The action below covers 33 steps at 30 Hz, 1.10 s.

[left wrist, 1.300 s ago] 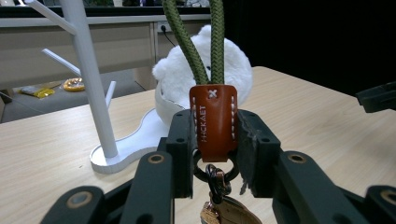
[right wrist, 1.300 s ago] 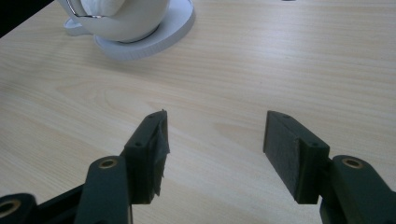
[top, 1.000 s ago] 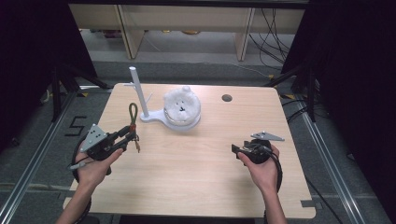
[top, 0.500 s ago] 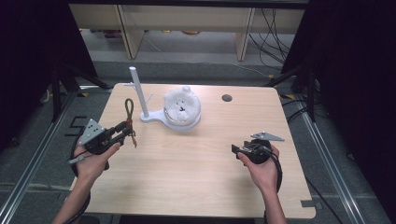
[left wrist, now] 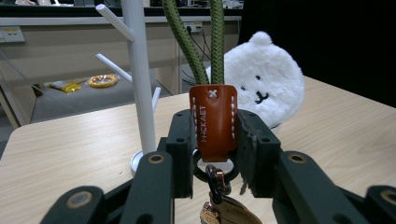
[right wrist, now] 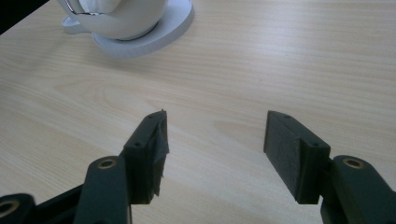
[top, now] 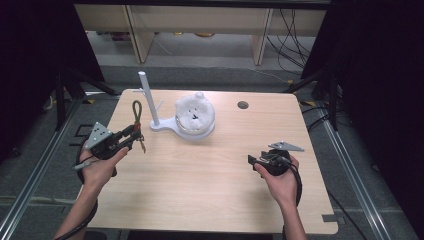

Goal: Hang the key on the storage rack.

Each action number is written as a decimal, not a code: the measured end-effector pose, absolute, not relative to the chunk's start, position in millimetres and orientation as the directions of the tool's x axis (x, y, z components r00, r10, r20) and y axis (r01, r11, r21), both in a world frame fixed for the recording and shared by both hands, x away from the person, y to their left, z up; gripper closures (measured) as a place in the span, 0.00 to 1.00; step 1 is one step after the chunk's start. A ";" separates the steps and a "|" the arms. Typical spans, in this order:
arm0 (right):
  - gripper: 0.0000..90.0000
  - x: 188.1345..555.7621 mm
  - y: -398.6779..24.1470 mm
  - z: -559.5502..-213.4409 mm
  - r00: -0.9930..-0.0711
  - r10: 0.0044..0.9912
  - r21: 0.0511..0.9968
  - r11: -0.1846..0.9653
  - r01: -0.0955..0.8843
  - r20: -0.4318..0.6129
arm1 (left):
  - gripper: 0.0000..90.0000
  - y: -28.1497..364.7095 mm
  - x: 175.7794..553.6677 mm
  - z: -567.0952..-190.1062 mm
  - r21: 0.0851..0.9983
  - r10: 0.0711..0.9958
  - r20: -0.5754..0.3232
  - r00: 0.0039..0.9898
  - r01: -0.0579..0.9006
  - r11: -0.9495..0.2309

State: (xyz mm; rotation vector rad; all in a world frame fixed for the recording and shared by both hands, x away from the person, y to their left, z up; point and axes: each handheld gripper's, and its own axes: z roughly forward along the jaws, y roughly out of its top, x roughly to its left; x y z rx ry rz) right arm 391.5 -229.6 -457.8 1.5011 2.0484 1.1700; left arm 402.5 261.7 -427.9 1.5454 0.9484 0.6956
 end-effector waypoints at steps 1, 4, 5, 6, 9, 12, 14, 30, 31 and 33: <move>0.46 391.3 -229.6 -457.5 -0.385 0.902 0.776 0.100 0.623 0.193 | 0.75 261.9 403.4 -427.8 0.980 0.865 -0.069 0.497 0.198 -0.036; 0.46 391.1 -229.8 -457.4 -0.389 0.900 0.772 0.103 0.627 0.195 | 0.75 262.9 406.0 -427.4 0.979 0.868 -0.069 0.492 0.200 -0.035; 0.46 391.7 -228.4 -458.4 -0.388 0.896 0.771 0.089 0.631 0.214 | 0.75 263.3 407.0 -427.3 0.980 0.868 -0.067 0.492 0.197 -0.036; 0.45 391.8 -228.4 -458.6 -0.386 0.898 0.771 0.090 0.631 0.211 | 0.75 263.5 407.6 -427.3 0.980 0.869 -0.067 0.490 0.197 -0.036; 0.45 391.8 -228.3 -458.7 -0.387 0.897 0.771 0.089 0.631 0.214 | 0.75 264.4 409.2 -427.0 0.980 0.870 -0.067 0.488 0.198 -0.036; 0.45 391.1 -228.8 -458.0 -0.383 0.900 0.767 0.094 0.635 0.207 | 0.75 266.1 412.1 -426.1 0.980 0.874 -0.068 0.481 0.198 -0.033; 0.45 391.4 -229.1 -458.3 -0.382 0.902 0.767 0.097 0.634 0.202 | 0.75 267.1 413.9 -425.5 0.980 0.877 -0.065 0.477 0.198 -0.035; 0.45 391.9 -227.8 -460.8 -0.378 0.901 0.764 0.089 0.639 0.212 | 0.75 272.8 429.0 -427.3 0.977 0.888 -0.077 0.453 0.211 -0.023; 0.45 392.4 -228.1 -461.1 -0.385 0.900 0.770 0.096 0.631 0.204 | 0.75 272.6 429.6 -427.3 0.977 0.889 -0.080 0.450 0.211 -0.018; 0.45 392.3 -229.0 -460.9 -0.385 0.901 0.769 0.099 0.632 0.200 | 0.75 272.9 430.8 -426.4 0.977 0.890 -0.077 0.450 0.210 -0.021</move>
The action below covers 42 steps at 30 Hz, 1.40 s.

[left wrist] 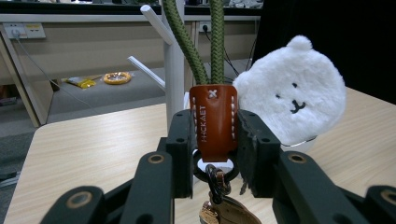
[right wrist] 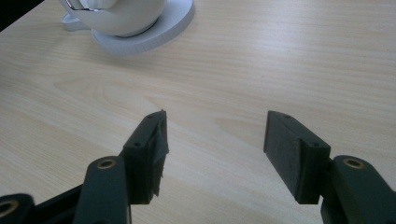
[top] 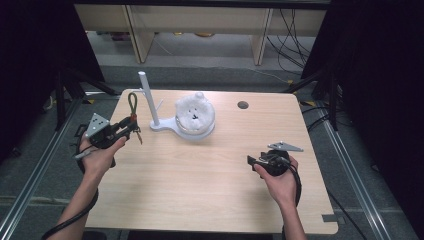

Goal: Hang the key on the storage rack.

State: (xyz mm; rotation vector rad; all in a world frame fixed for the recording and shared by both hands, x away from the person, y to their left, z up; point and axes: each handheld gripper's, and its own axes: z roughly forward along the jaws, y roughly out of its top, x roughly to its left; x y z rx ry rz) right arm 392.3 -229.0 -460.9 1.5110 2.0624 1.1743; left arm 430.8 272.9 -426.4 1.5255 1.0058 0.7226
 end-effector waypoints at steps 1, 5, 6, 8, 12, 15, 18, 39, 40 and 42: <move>0.45 392.2 -228.9 -461.0 -0.384 0.902 0.769 0.099 0.632 0.199 | 0.75 272.6 431.4 -426.1 0.978 0.890 -0.078 0.449 0.208 -0.019; 0.45 391.6 -228.9 -460.4 -0.384 0.901 0.764 0.099 0.638 0.203 | 0.75 273.3 435.0 -424.5 0.978 0.892 -0.074 0.447 0.207 -0.023; 0.45 391.7 -228.8 -460.5 -0.384 0.900 0.765 0.099 0.637 0.204 | 0.75 273.8 436.1 -424.1 0.978 0.891 -0.072 0.447 0.207 -0.024; 0.45 391.6 -228.7 -460.6 -0.385 0.900 0.765 0.099 0.637 0.204 | 0.75 274.3 438.2 -423.6 0.978 0.892 -0.076 0.445 0.209 -0.021; 0.45 391.2 -228.8 -460.7 -0.381 0.902 0.763 0.099 0.639 0.202 | 0.75 275.5 441.2 -423.2 0.977 0.895 -0.082 0.439 0.212 -0.014; 0.45 392.2 -228.6 -462.1 -0.390 0.895 0.766 0.094 0.636 0.214 | 0.75 276.9 443.1 -423.1 0.976 0.897 -0.084 0.435 0.217 -0.014; 0.45 392.5 -228.1 -462.6 -0.384 0.900 0.766 0.097 0.636 0.205 | 0.75 278.0 445.3 -421.7 0.977 0.898 -0.084 0.433 0.214 -0.011; 0.45 392.1 -228.1 -462.6 -0.392 0.895 0.764 0.097 0.637 0.213 | 0.75 280.1 461.6 -421.0 0.970 0.898 -0.103 0.428 0.242 -0.004; 0.45 392.2 -228.2 -462.9 -0.392 0.895 0.766 0.096 0.636 0.214 | 0.75 279.9 461.8 -421.1 0.970 0.898 -0.105 0.426 0.245 -0.003; 0.45 391.9 -228.3 -462.5 -0.385 0.900 0.761 0.100 0.641 0.206 | 0.75 279.7 462.3 -421.4 0.969 0.899 -0.106 0.426 0.245 -0.003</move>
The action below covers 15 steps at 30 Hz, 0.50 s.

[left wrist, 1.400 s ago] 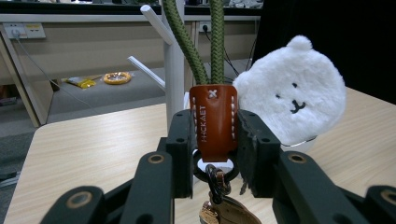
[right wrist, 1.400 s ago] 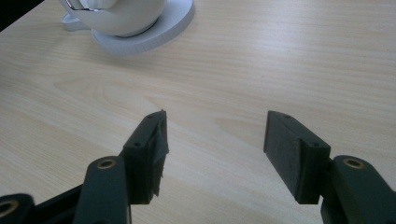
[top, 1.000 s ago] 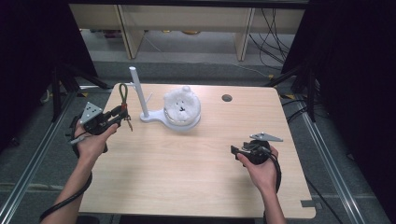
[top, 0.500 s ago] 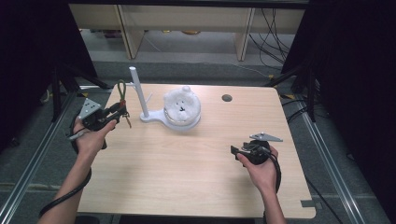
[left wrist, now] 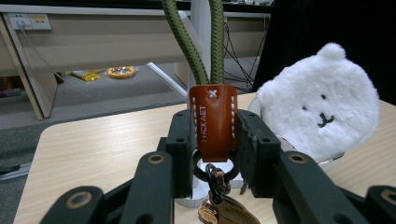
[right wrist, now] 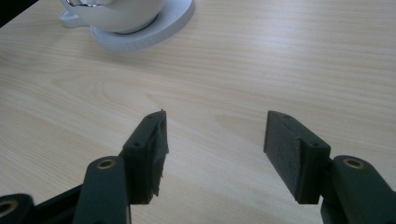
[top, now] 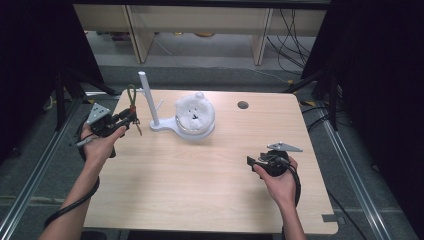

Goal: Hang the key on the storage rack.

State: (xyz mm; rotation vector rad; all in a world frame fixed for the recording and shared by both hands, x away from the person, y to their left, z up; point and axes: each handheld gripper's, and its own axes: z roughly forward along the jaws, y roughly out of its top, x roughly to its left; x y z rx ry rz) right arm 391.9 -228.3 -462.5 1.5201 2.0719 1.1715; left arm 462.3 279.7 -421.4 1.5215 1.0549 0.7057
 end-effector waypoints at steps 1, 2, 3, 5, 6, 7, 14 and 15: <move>0.45 391.9 -228.2 -462.6 -0.386 0.899 0.762 0.099 0.640 0.207 | 0.75 279.4 463.2 -422.0 0.969 0.899 -0.109 0.424 0.249 0.000; 0.45 391.9 -228.1 -462.6 -0.386 0.899 0.761 0.100 0.641 0.207 | 0.75 279.3 463.7 -422.4 0.968 0.899 -0.110 0.423 0.249 0.002; 0.45 391.9 -228.1 -462.6 -0.386 0.899 0.761 0.100 0.641 0.206 | 0.75 279.4 464.1 -422.7 0.968 0.900 -0.109 0.422 0.251 0.000; 0.45 391.8 -228.1 -462.6 -0.386 0.899 0.761 0.100 0.641 0.207 | 0.75 279.0 465.0 -423.5 0.967 0.900 -0.115 0.421 0.254 0.004; 0.45 391.8 -228.1 -462.7 -0.387 0.899 0.762 0.100 0.640 0.207 | 0.75 279.0 465.0 -423.5 0.967 0.900 -0.115 0.421 0.254 0.004; 0.45 391.8 -228.2 -462.7 -0.387 0.899 0.762 0.100 0.640 0.207 | 0.75 278.6 466.0 -424.2 0.966 0.901 -0.116 0.419 0.259 0.003; 0.45 391.5 -228.1 -462.4 -0.383 0.901 0.760 0.103 0.642 0.202 | 0.75 276.8 469.6 -427.3 0.964 0.902 -0.108 0.417 0.267 -0.008; 0.45 391.5 -228.0 -462.5 -0.383 0.901 0.759 0.103 0.643 0.202 | 0.75 276.2 469.7 -427.8 0.963 0.902 -0.110 0.417 0.269 -0.007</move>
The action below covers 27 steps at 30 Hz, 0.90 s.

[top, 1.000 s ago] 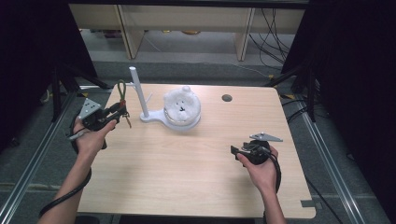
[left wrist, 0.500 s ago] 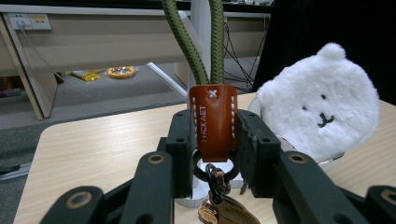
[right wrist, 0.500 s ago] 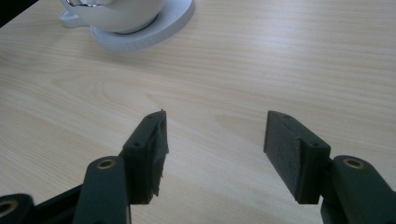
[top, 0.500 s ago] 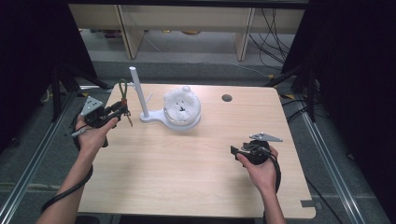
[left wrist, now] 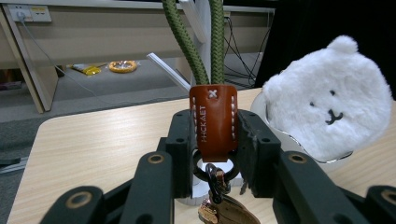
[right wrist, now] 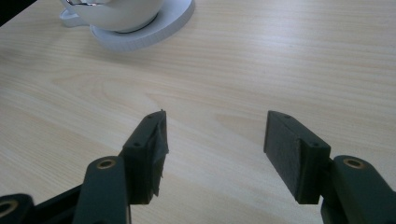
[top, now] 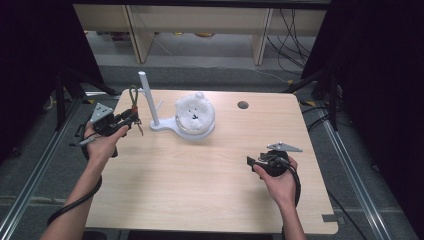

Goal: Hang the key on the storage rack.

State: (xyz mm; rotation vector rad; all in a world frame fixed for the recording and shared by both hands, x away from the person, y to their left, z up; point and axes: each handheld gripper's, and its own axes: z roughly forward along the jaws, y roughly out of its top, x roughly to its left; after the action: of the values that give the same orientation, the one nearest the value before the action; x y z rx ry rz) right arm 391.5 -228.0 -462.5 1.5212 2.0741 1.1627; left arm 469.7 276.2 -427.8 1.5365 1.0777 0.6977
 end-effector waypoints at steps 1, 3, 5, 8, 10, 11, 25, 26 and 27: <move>0.45 391.6 -228.1 -462.6 -0.384 0.901 0.759 0.103 0.643 0.202 | 0.75 275.8 469.9 -428.2 0.962 0.903 -0.110 0.416 0.273 -0.008; 0.45 391.5 -228.2 -462.6 -0.384 0.901 0.759 0.103 0.643 0.202 | 0.75 275.0 470.9 -429.3 0.961 0.903 -0.115 0.415 0.276 -0.005; 0.45 391.0 -227.7 -462.4 -0.377 0.902 0.756 0.095 0.648 0.210 | 0.75 274.6 471.7 -430.2 0.961 0.903 -0.113 0.415 0.278 -0.008; 0.45 391.2 -228.4 -462.4 -0.383 0.903 0.761 0.108 0.640 0.194 | 0.75 272.6 472.6 -431.8 0.959 0.903 -0.112 0.415 0.285 -0.012; 0.45 391.3 -228.4 -462.5 -0.383 0.903 0.761 0.108 0.640 0.194 | 0.75 271.8 473.4 -432.5 0.957 0.903 -0.111 0.414 0.288 -0.014; 0.45 391.3 -228.3 -462.6 -0.381 0.904 0.760 0.108 0.640 0.192 | 0.75 271.8 473.4 -432.5 0.957 0.903 -0.111 0.414 0.288 -0.014; 0.45 389.9 -226.3 -462.3 -0.362 0.904 0.744 0.078 0.663 0.227 | 0.75 268.1 478.1 -437.9 0.952 0.905 -0.107 0.412 0.305 -0.026; 0.45 390.6 -226.0 -463.2 -0.364 0.902 0.747 0.075 0.661 0.232 | 0.75 267.9 478.4 -438.2 0.952 0.905 -0.106 0.412 0.306 -0.028; 0.45 390.3 -226.0 -463.0 -0.366 0.900 0.745 0.074 0.663 0.236 | 0.75 267.5 478.8 -438.5 0.951 0.905 -0.106 0.412 0.307 -0.028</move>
State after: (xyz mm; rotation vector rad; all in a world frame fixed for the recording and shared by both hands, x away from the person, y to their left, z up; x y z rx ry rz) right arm 390.3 -226.0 -463.0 1.5669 2.0692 1.1776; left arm 478.8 267.5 -438.5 1.5748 1.1033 0.6836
